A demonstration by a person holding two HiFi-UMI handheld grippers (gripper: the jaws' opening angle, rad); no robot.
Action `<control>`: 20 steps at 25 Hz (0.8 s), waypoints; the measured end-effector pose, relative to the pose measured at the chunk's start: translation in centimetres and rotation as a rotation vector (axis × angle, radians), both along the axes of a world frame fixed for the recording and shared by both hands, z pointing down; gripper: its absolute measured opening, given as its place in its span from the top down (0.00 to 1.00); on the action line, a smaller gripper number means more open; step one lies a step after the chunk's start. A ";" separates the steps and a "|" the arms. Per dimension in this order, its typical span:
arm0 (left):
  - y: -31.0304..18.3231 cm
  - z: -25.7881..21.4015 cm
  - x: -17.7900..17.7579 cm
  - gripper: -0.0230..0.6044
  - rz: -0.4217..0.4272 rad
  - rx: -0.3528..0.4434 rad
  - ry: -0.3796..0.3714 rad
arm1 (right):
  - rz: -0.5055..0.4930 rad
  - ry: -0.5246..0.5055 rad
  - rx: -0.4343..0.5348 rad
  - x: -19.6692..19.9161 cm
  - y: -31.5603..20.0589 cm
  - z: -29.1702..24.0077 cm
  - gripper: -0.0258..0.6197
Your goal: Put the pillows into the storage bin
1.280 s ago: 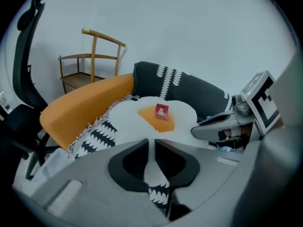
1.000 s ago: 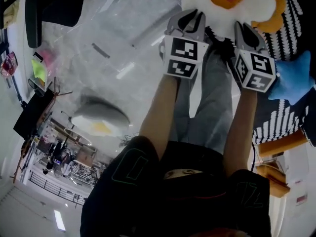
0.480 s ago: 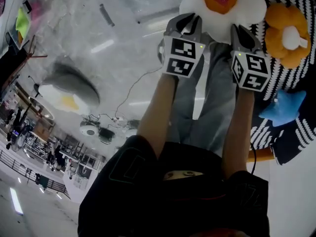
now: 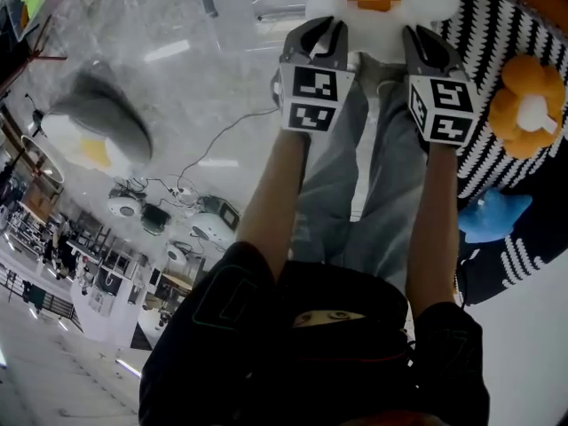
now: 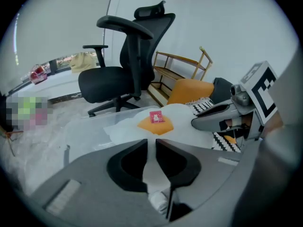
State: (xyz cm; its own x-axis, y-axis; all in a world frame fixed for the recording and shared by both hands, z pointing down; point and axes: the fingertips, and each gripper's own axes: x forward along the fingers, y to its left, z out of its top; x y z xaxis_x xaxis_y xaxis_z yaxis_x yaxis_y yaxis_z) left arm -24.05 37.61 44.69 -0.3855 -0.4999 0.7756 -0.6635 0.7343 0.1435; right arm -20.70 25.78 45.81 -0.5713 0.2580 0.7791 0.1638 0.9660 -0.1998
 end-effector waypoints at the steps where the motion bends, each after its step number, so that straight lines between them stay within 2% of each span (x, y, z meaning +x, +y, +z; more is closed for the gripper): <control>1: 0.8 0.2 -0.5 0.85 -0.037 -0.002 -0.012 | 0.004 -0.017 0.006 -0.6 0.1 0.3 0.86; 3: 2.4 1.1 -0.8 0.72 -0.100 -0.035 -0.011 | 0.025 -0.015 0.034 -1.1 -0.2 1.3 0.76; 5: 3.6 2.1 0.3 0.70 -0.118 -0.079 0.030 | 0.032 0.009 0.055 -0.5 -0.7 1.9 0.76; 9: 3.7 3.2 2.3 0.71 -0.100 -0.097 0.102 | 0.048 0.041 0.042 1.4 -1.4 2.3 0.76; 12: 2.0 3.4 2.8 0.75 -0.058 -0.088 0.121 | 0.105 0.068 0.021 3.3 -2.8 2.4 0.77; 17: -3.6 2.5 2.9 0.92 0.059 -0.056 0.096 | 0.235 0.068 0.002 6.7 -6.4 1.8 0.87; 20: -8.1 1.9 4.0 0.95 0.163 -0.042 0.093 | 0.328 0.065 -0.001 9.1 -9.8 1.4 0.94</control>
